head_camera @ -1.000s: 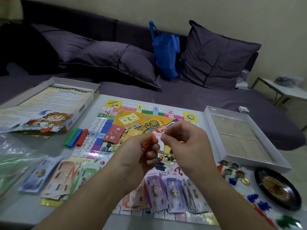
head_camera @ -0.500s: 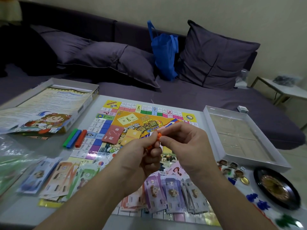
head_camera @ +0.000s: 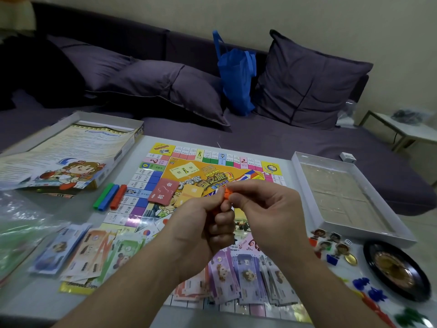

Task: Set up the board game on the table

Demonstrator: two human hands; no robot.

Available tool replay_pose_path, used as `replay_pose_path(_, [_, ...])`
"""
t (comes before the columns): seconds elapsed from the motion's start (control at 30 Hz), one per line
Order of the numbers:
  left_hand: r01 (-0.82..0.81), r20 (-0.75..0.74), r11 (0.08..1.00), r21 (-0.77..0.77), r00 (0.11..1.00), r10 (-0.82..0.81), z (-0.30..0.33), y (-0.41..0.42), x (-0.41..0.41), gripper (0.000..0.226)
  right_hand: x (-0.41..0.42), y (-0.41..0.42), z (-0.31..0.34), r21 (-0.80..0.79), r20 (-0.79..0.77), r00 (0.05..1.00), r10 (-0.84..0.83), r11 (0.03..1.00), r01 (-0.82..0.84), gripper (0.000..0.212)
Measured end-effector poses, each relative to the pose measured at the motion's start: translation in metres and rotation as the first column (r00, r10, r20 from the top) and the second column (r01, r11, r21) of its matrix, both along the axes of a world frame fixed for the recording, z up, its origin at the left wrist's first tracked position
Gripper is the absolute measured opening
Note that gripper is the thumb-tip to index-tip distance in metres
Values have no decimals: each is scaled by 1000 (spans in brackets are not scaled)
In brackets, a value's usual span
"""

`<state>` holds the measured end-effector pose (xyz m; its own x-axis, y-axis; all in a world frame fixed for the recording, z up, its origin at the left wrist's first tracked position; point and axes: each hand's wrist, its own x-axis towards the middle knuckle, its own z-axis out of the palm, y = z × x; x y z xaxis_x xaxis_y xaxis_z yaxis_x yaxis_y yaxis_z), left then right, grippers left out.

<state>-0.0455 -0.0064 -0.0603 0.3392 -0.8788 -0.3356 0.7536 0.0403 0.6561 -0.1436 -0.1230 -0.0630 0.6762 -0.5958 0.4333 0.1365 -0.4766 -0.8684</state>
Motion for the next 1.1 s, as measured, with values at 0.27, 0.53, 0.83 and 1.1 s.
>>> replay_pose_path(0.27, [17,19,1000,13,1000,-18,6,2,0,39,-1,5,-1,-60,10,999,-51,997,51,18])
replay_pose_path(0.53, [-42,21,998,47,999,41,6,0,-1,26,-1,5,2,-194,-30,993,-118,975,110,13])
replay_pose_path(0.83, [-134,-19,986,95,990,137,5,-2,0,23,-2,11,3,-305,-228,965,-130,951,56,26])
replay_pose_path(1.1, [-173,-71,976,136,980,184,6,1,0,40,5,31,-5,-650,-356,900,-252,758,-45,25])
